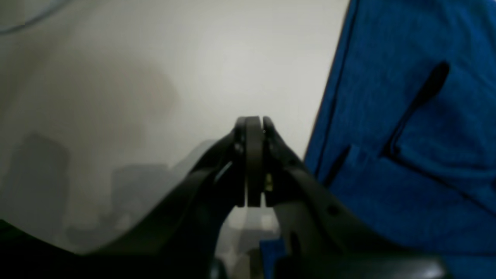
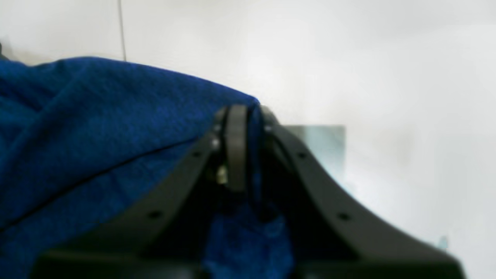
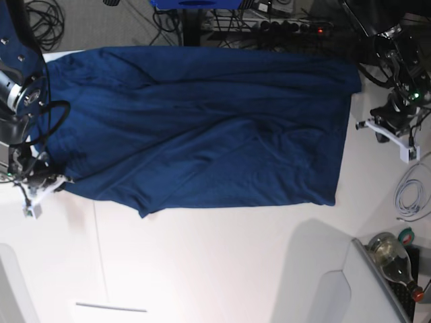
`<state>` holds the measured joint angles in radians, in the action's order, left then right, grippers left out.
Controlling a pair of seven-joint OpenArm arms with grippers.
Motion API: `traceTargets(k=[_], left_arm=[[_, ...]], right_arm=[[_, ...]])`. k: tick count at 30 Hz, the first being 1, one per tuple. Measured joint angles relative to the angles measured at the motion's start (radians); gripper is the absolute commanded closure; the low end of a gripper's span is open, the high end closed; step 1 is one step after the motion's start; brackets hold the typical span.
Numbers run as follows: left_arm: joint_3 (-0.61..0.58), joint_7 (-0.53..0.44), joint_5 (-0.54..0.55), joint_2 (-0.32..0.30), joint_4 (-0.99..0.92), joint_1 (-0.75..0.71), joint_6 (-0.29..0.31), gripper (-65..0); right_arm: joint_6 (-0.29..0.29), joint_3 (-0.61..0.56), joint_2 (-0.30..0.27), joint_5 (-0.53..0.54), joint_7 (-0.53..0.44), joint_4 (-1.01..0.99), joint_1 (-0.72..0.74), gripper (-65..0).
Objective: Layout the t-shirt on the table in an organized manner, then fold the t-shirt properly
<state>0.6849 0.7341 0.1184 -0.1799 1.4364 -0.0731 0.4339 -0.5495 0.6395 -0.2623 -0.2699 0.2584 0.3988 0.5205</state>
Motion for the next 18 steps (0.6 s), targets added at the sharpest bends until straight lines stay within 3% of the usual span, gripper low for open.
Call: traceTargets(k=[6, 7, 10, 12, 15, 18], left_arm=[[-0.152, -0.011, 0.019, -0.029, -0.029, 0.094, 0.011, 0.0], [-0.158, -0.010, 0.018, -0.031, -0.058, 0.119, 0.011, -3.6], [-0.158, -0.008, 0.009, -0.040, -0.167, 0.201, 0.001, -24.5], [-0.161, -0.008, 0.007, -0.042, -0.256, 0.257, 0.001, -34.7], [-0.161, -0.012, 0.011, -0.035, -0.365, 0.325, 0.001, -41.5], [-0.164, -0.095, 0.010, -0.040, -0.479, 0.375, 0.000, -41.1]], right_arm=[[-0.003, 0.000, 0.000, 0.000, 0.036, 0.012, 0.014, -0.2], [-0.020, 0.000, 0.000, 0.000, 0.053, 0.032, 0.009, -0.2], [-0.094, 0.007, 0.011, -0.001, 0.088, 0.138, -0.018, -0.2], [-0.133, 0.005, 0.038, -0.001, 0.121, 0.245, -0.047, -0.2], [-0.141, 0.002, 0.085, 0.002, 0.177, 0.395, -0.103, -0.2], [-0.144, -0.013, 0.113, 0.000, 0.194, 0.506, -0.153, -0.2]])
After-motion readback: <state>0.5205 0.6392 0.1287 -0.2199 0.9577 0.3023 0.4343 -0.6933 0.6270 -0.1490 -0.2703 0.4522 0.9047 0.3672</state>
